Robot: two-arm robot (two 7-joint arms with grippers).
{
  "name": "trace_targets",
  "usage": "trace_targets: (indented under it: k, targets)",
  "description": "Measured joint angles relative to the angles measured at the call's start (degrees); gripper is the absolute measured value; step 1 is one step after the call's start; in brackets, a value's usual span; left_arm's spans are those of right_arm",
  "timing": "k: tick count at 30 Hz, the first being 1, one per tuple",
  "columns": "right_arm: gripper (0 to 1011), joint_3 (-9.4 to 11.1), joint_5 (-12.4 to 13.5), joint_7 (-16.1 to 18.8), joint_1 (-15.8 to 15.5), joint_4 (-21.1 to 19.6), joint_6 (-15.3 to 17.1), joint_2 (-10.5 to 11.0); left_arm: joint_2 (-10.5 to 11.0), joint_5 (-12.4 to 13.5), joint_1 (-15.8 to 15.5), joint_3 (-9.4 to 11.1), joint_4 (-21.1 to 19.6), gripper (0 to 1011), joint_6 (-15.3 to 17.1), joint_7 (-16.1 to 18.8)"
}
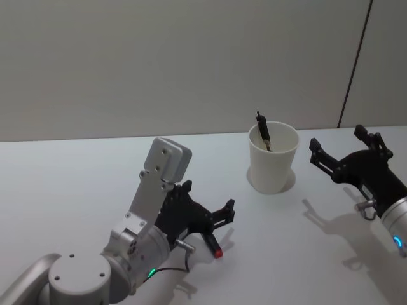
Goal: Place the pen into the pen holder.
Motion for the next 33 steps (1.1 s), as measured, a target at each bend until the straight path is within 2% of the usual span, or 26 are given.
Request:
trace_targets:
  k: [19,33]
  targets:
    - [1001,0.00,0.00,0.00,0.00,0.00,0.00,0.00,-1.30,-0.53,0.53,0.23,0.47,1001,4.64,2.01]
    - [1001,0.00,0.00,0.00,0.00,0.00,0.00,0.00,-2.97,-0.12,-0.38,-0.01,1.80,1001,8.12,3.17]
